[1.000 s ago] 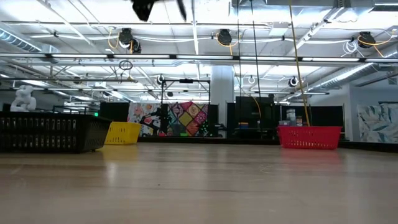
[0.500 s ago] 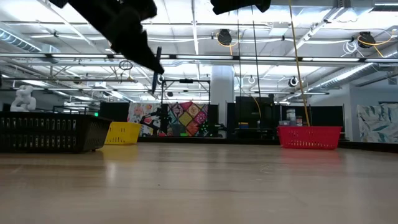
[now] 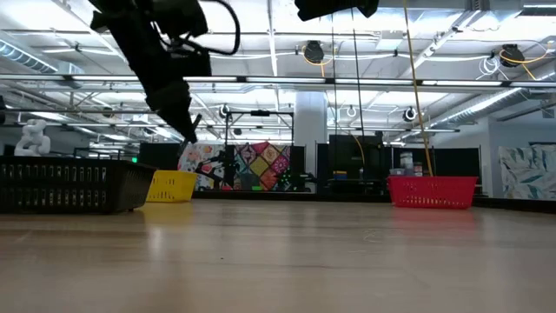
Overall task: Sort crayons
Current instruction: Put the blue crayon into the yellow bin
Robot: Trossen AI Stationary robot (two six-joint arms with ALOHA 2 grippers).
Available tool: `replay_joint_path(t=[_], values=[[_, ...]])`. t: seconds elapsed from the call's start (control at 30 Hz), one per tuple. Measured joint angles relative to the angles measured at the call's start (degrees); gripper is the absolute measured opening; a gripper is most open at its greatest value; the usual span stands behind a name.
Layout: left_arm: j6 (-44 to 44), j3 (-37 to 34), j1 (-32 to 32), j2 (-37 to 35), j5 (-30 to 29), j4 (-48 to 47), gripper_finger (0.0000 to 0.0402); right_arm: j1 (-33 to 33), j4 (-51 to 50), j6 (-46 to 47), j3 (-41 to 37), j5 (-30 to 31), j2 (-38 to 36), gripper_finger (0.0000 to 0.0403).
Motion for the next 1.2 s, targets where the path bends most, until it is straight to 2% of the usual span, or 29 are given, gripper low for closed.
replay_joint_path(t=[0.4,0.63,0.87,1.2], values=[[7.5,0.0,15.3,0.0,0.7,-4.9,0.0014,0.0,0.0,0.0,0.0,0.0,0.0,0.0091],[8.4,0.0,23.9,0.0,8.0,-9.1,0.0014,0.0,-0.2,0.0,0.0,0.0,0.0,0.0091],[8.5,0.0,26.0,0.0,8.8,-9.6,0.0020,0.0,-1.4,0.0,0.0,0.0,0.0,0.0091],[8.3,0.0,25.9,0.0,8.8,-9.5,0.0084,0.0,-1.7,0.0,0.0,0.0,0.0,0.0091]])
